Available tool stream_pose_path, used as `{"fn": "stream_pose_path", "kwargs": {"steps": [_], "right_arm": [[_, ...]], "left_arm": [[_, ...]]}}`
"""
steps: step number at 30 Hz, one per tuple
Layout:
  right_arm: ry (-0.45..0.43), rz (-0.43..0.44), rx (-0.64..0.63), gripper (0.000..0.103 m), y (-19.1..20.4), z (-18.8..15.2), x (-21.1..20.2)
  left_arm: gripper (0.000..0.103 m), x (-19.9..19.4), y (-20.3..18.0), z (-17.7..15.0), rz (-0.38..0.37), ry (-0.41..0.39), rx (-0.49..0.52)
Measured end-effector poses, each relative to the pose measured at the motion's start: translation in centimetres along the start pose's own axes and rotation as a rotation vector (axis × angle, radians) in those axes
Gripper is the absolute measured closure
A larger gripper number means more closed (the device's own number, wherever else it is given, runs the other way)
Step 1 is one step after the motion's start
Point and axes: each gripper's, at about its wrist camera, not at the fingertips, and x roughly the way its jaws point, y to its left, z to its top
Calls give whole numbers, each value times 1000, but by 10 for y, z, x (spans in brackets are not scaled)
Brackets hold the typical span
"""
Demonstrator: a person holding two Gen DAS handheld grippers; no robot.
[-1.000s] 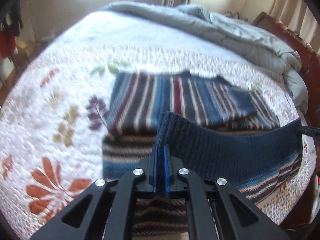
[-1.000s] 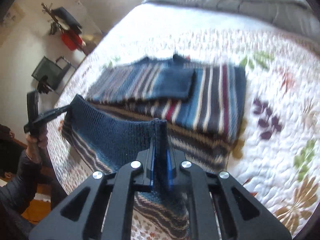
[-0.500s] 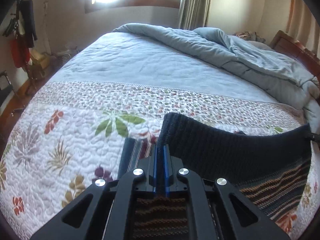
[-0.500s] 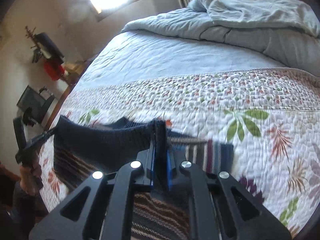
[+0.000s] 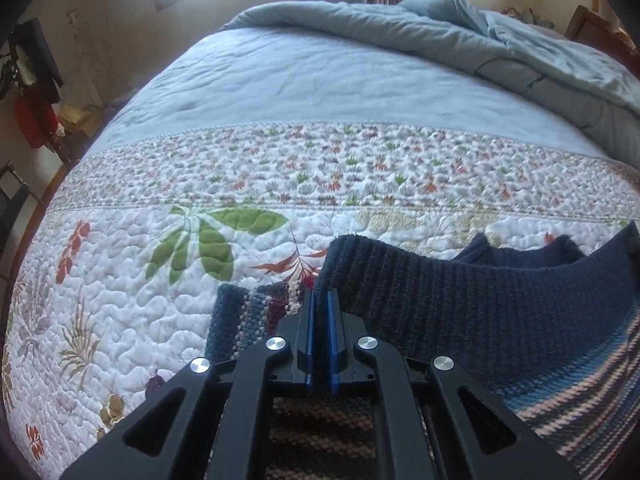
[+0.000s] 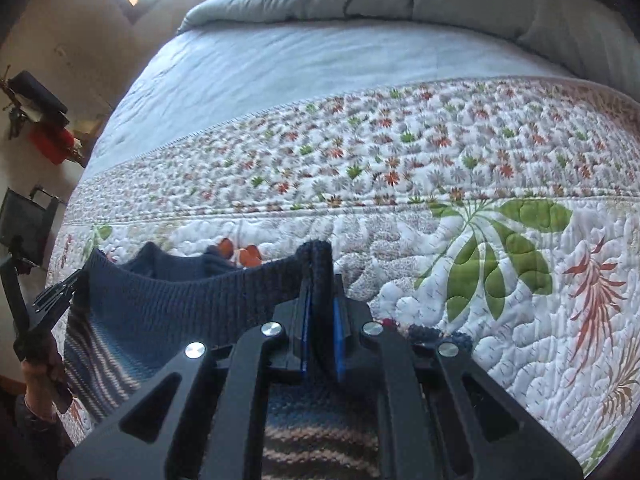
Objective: Fold small clothes
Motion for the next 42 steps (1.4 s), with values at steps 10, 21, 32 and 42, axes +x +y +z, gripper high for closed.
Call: {"fn": "stream_pose_path", "kwargs": {"steps": [10,21,32,42], "right_arm": [[32,-78,24,69,4,-10,22],[10,58,-80,40,-2,-106,-107],[124,81,-39,40,-36,-200,-91],[159,124,-113,76,-18,-209,-82]], "left_arm": [[87,13,-2,-5,31,36,15],[43,-109,73,-73,-70,-18,12],[43,-104,100,-164,-79,63,-70],[85,-86,62,-163,-88,113,-33]]}}
